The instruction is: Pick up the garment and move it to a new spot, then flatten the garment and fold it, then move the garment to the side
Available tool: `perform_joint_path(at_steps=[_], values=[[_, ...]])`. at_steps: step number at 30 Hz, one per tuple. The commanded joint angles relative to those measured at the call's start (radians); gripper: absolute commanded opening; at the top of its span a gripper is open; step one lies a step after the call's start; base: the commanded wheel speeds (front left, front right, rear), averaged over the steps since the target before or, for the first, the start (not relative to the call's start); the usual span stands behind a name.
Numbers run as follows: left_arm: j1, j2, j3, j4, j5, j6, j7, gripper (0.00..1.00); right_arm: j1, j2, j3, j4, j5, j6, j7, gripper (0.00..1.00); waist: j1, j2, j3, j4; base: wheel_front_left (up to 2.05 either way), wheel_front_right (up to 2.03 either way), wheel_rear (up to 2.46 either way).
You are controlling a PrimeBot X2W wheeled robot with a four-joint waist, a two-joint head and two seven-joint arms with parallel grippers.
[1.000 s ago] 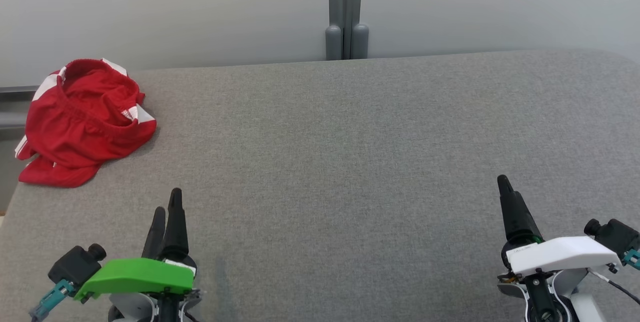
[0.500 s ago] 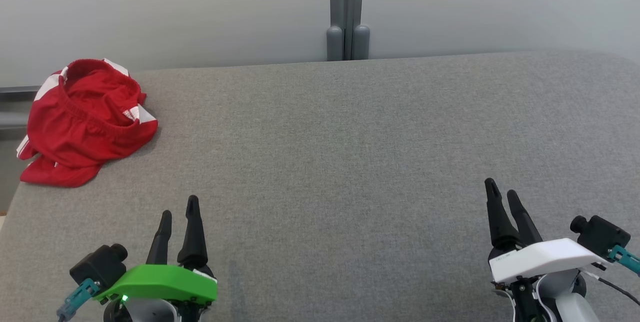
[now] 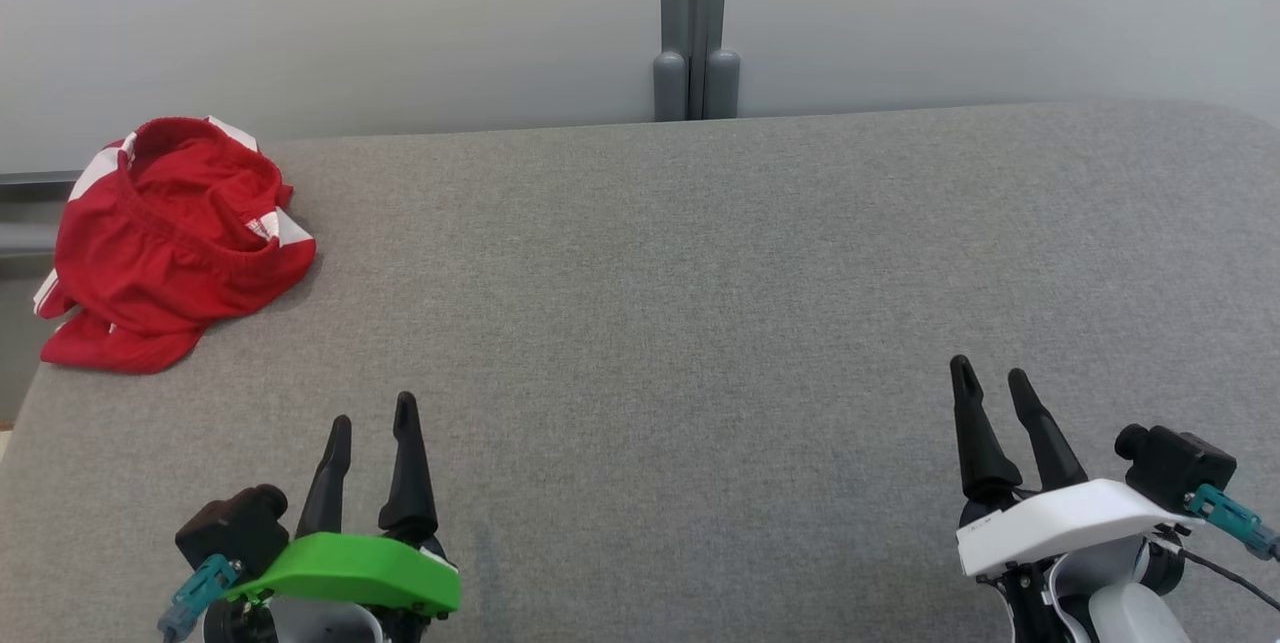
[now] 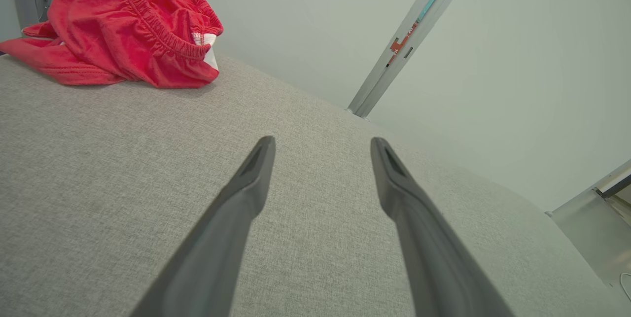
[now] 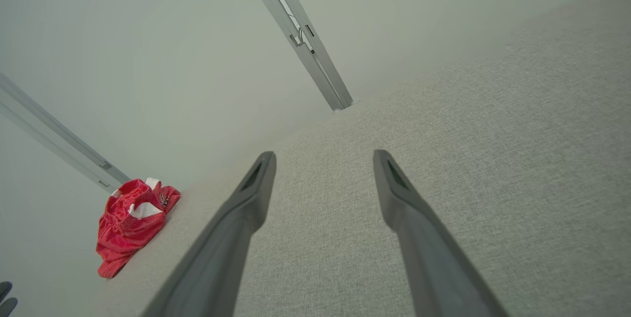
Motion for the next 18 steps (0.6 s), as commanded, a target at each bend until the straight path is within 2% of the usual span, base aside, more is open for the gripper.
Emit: perform_joint_path(at_steps=[1, 18], values=[[0.002, 0.007, -0.003, -0.006, 0.03, 0.006, -0.01, 1.0, -0.003, -0.005, 0.004, -0.014, -0.036, 0.0, -0.011, 1.0, 0.0, -0.0001, 0.0, 0.001, 0.0, 0.0, 0.0], [-0.001, 0.008, -0.028, 0.015, 0.162, 0.031, -0.051, 1.0, -0.006, -0.007, 0.02, -0.018, -0.221, 0.0, -0.051, 1.0, 0.0, -0.0001, 0.002, 0.007, 0.0, 0.0, 0.0]])
